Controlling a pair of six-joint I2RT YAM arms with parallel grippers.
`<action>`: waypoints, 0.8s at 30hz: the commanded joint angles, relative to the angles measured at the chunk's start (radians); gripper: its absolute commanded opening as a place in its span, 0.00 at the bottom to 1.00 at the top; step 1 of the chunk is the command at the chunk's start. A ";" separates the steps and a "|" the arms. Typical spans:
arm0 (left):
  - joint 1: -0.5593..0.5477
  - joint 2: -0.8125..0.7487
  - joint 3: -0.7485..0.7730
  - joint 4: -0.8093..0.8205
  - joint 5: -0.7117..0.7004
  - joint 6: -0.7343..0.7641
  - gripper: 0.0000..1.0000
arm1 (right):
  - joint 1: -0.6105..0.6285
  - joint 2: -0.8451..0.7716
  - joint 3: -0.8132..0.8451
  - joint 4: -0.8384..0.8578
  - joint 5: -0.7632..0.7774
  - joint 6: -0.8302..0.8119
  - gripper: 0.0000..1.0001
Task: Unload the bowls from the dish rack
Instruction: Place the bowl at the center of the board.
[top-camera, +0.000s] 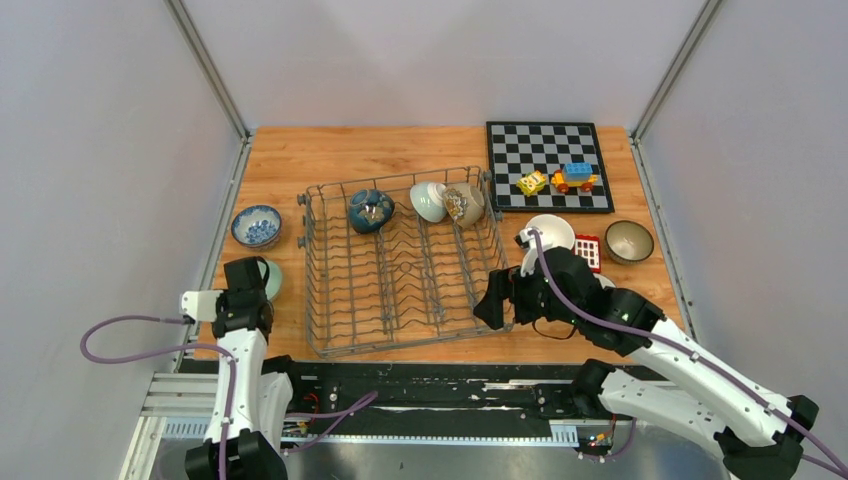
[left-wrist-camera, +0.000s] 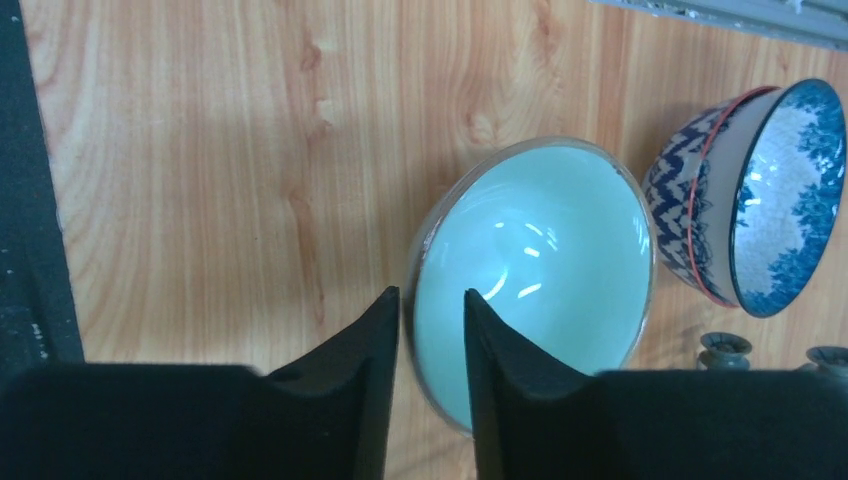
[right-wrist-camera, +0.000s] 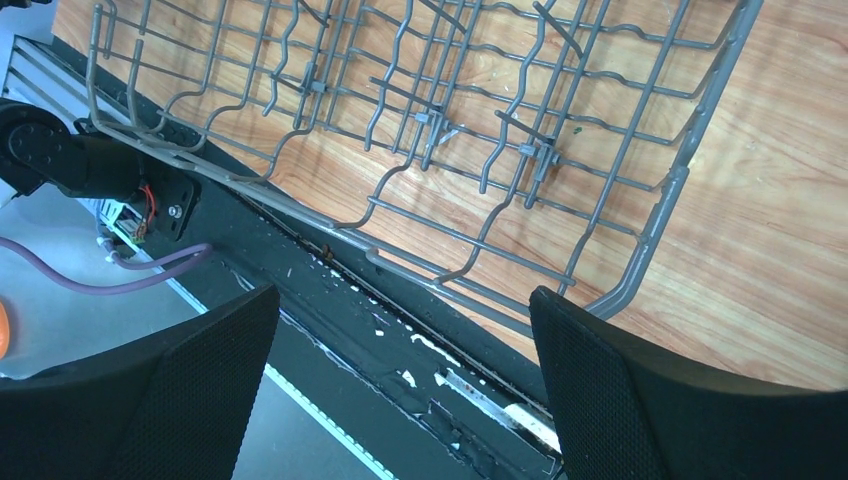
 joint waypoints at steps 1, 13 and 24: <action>0.010 -0.001 0.006 0.040 -0.020 -0.006 0.40 | 0.003 0.005 0.041 -0.029 0.025 -0.025 0.98; 0.010 -0.023 0.328 -0.197 -0.028 0.221 0.87 | 0.003 0.014 0.051 -0.033 0.025 -0.053 0.99; -0.409 0.100 0.650 -0.024 0.043 0.539 0.92 | 0.002 0.120 0.172 -0.058 0.207 -0.169 0.99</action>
